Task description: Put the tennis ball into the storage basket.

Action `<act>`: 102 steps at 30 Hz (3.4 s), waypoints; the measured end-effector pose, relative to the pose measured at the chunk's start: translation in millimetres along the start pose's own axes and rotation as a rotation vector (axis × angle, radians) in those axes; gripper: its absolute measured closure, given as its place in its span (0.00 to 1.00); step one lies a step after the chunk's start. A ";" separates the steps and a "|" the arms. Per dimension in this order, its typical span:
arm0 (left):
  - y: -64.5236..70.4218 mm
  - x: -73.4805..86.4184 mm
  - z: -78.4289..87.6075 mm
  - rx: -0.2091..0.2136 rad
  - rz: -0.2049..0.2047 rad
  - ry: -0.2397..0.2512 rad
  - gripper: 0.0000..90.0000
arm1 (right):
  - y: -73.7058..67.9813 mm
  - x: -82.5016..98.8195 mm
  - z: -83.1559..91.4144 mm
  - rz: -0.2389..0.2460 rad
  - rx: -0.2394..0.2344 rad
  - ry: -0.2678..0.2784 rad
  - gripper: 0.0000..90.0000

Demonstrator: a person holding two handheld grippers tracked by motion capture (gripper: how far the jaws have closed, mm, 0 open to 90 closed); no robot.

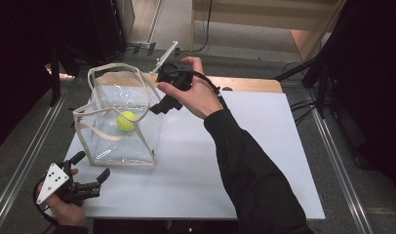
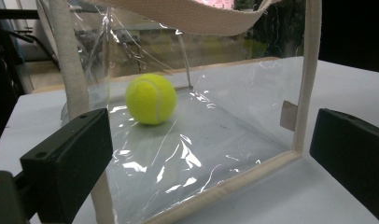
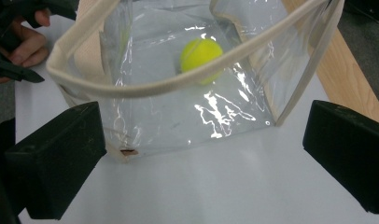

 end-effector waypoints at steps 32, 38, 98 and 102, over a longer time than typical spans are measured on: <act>0.4 0.0 0.2 0.002 -0.005 -0.004 0.00 | -27.4 70.4 -32.1 -0.041 0.015 0.018 0.00; 0.6 0.0 0.4 0.001 -0.009 -0.007 0.00 | -33.5 85.3 -35.7 -0.063 0.026 0.033 0.00; 1.4 0.6 0.7 0.002 -0.019 -0.016 0.00 | -66.6 264.4 -22.2 -0.316 0.164 0.205 0.00; 1.4 0.7 0.6 0.001 -0.019 -0.017 0.00 | -69.5 275.0 -17.8 -0.335 0.183 0.213 0.00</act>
Point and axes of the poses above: each handheld gripper's, and its own axes: z roughly backward along the jaws, x roughly out of its underside, y roughly to its right, the point moved 2 cm from there along -z, roughly forward along the jaws, and after that the axes turned 8 degrees about z, right-handed, at the moved point
